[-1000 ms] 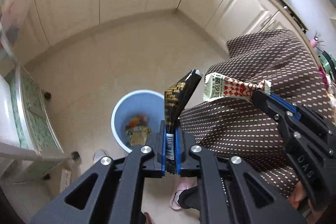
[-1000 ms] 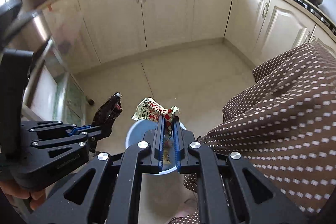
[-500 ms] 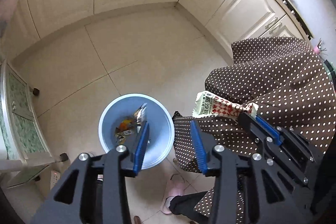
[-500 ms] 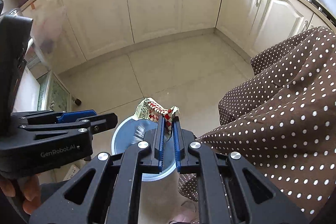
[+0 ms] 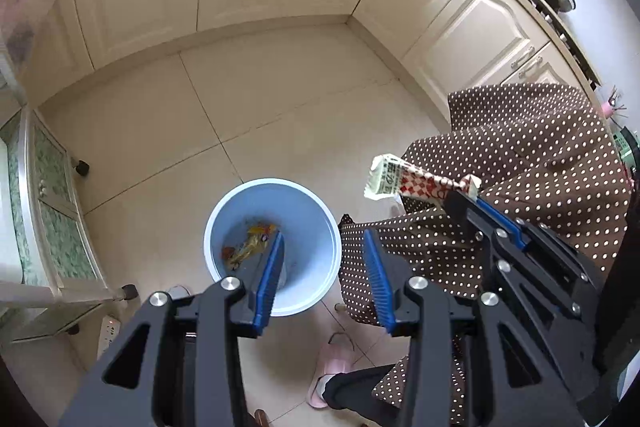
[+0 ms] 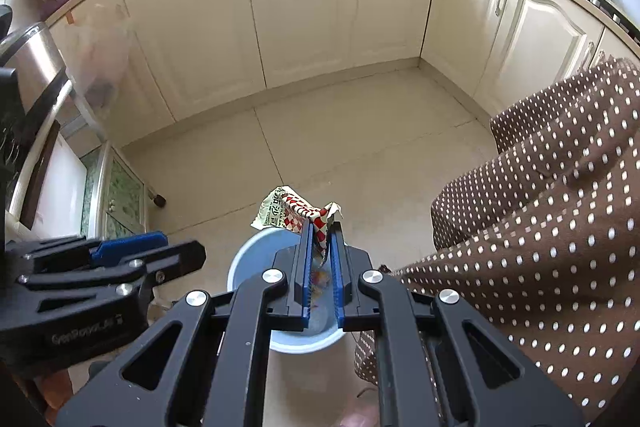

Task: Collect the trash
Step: 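Open the left tool then the right tool to drop both into the bin, then move both open tools back over the table toward the orange peel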

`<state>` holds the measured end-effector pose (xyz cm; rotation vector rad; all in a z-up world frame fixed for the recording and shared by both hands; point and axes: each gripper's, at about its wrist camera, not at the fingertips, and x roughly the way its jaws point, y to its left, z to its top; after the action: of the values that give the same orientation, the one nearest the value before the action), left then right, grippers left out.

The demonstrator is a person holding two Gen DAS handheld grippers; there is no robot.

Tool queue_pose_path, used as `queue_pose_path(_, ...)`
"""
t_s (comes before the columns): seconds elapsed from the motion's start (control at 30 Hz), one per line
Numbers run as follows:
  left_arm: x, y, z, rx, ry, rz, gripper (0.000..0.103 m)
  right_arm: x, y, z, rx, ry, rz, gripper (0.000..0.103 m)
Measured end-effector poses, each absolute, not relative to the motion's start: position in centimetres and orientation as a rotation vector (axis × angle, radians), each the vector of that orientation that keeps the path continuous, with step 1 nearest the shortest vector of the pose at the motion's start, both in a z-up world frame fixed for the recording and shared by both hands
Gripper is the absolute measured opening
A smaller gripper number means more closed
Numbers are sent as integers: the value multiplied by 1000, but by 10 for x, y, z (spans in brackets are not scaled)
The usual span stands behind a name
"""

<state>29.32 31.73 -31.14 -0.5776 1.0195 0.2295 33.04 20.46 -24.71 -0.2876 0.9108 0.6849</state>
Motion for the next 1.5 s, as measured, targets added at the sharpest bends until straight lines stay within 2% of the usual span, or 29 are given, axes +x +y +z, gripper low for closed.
queue_pose_path(0.17, 287, 322, -304, -585, 996, 242, 40, 335, 217, -238, -275, 874, 698, 8)
queue_pose_path(0.53, 281, 323, -282, -545, 956, 285, 41, 327, 215, -218, -274, 807, 696, 16)
queue_pose_path(0.63, 278, 316, -272, -523, 941, 291, 45, 323, 205, -206, -265, 792, 687, 17)
queue_pose_path(0.83, 271, 294, -236, -464, 891, 280, 46, 311, 174, -160, -226, 713, 675, 21)
queue_pose_path(1.2, 270, 183, -139, -284, 745, 149, 53, 282, 57, -55, -143, 509, 544, 36)
queue_pose_path(1.5, 301, 32, -109, -92, 740, -69, 58, 287, -91, -30, -81, 453, 303, 46)
